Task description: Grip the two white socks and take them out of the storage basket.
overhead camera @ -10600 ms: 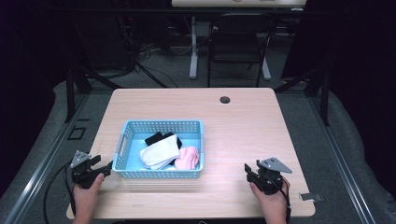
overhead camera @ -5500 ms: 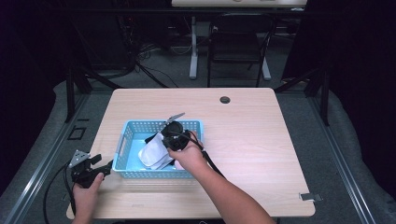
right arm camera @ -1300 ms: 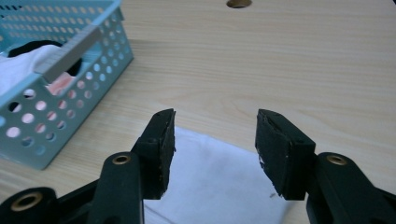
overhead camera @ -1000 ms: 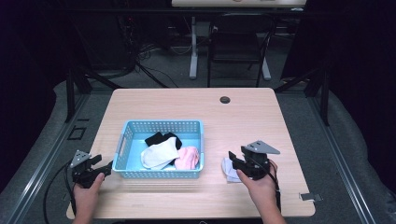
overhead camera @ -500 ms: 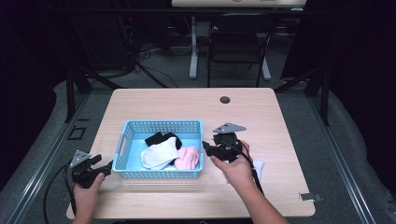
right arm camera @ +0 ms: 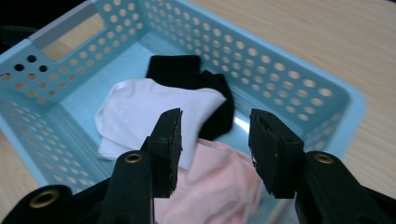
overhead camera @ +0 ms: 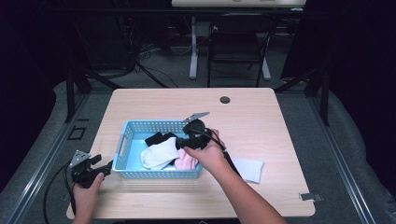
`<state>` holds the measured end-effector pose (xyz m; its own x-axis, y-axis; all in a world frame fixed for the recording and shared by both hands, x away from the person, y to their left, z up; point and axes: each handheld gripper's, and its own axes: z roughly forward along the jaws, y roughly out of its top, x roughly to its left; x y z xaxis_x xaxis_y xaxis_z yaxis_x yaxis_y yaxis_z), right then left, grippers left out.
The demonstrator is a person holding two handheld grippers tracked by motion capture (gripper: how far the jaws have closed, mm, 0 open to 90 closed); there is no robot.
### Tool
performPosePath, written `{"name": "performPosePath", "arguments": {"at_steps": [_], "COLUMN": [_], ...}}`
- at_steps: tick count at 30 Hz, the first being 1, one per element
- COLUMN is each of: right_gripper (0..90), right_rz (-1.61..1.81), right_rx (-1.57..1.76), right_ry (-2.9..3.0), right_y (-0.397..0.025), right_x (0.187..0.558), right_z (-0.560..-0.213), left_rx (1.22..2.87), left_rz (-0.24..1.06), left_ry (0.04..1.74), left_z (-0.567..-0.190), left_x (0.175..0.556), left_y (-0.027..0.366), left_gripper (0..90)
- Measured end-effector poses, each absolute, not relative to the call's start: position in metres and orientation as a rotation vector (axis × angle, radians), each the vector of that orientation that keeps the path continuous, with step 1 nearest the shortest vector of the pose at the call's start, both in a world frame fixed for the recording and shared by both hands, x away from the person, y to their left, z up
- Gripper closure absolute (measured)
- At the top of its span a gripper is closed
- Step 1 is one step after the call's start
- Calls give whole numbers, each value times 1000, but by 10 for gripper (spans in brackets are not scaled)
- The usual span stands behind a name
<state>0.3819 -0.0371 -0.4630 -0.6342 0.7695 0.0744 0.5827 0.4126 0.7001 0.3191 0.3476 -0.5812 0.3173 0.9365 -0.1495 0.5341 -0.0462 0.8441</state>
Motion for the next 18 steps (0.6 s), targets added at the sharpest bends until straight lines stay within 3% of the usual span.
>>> {"name": "performPosePath", "arguments": {"at_steps": [5,18], "right_gripper": [621,657], "right_rz": [998,824], "right_rx": [1172,1532], "right_ry": [2453,2530], "right_y": [-18,8], "right_x": [395,427], "right_z": [-468,-497], "left_rx": [1707,1701], "left_rz": [576,577], "left_ry": [1333,1328], "left_z": [-581,-582], "left_x": [319,320], "left_y": [348,347], "left_gripper": [248,248]}}
